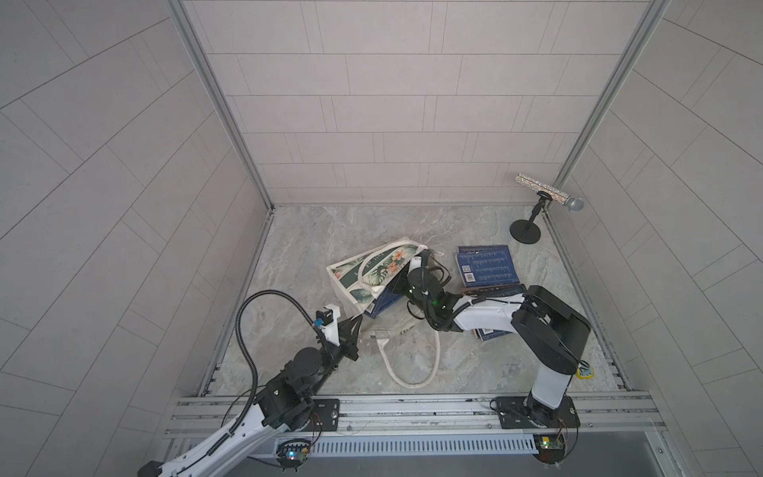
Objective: Take out the books from the canvas bag
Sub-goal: Pick up the book from the canvas bag.
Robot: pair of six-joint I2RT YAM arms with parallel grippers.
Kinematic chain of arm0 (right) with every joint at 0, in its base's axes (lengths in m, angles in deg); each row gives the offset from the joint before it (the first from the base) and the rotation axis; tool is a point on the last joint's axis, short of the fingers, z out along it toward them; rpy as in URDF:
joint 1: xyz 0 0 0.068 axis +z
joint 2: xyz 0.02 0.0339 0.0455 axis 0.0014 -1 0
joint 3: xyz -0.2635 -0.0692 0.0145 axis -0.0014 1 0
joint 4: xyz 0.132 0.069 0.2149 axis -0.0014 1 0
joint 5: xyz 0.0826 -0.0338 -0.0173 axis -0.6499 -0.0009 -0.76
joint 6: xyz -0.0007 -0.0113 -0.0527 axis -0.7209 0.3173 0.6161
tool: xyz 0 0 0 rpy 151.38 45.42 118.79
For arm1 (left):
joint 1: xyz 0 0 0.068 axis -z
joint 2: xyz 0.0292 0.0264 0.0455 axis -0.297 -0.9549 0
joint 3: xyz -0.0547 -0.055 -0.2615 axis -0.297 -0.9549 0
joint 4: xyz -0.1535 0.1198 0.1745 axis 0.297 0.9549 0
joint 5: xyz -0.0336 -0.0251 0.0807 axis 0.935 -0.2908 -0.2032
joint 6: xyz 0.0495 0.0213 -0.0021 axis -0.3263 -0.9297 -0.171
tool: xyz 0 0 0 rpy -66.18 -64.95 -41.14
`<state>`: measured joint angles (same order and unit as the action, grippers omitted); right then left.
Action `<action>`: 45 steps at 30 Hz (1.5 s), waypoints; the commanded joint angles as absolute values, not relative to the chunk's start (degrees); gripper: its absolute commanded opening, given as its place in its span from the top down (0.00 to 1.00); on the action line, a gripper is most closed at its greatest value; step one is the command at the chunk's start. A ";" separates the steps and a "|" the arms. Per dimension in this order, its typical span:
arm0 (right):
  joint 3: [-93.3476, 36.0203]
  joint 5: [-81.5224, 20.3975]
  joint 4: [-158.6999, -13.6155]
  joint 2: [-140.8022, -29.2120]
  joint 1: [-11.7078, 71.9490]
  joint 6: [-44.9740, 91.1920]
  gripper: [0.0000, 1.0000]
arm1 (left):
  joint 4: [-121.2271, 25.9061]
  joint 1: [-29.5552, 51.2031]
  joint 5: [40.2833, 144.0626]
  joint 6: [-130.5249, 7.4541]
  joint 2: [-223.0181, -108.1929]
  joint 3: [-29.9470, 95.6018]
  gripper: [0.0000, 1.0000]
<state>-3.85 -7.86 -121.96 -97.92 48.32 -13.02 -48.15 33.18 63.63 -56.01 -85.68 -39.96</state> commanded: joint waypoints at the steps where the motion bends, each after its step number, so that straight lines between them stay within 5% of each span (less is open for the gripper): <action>1: 0.05 -2.53 -122.17 -91.12 47.38 -6.22 1.00 | -45.00 32.91 53.40 -53.99 -84.75 -39.40 1.00; 11: 3.22 -12.53 -108.13 -78.55 48.79 4.44 1.00 | -47.45 32.91 52.00 -52.48 -92.21 -38.28 1.00; 28: -12.12 -15.53 -90.12 -87.36 51.74 18.01 1.00 | -42.94 32.92 49.42 -52.15 -87.86 -37.74 1.00; 45: 0.52 -12.41 -84.99 -50.24 54.19 20.03 1.00 | -45.13 32.93 49.80 -51.51 -93.38 -37.09 1.00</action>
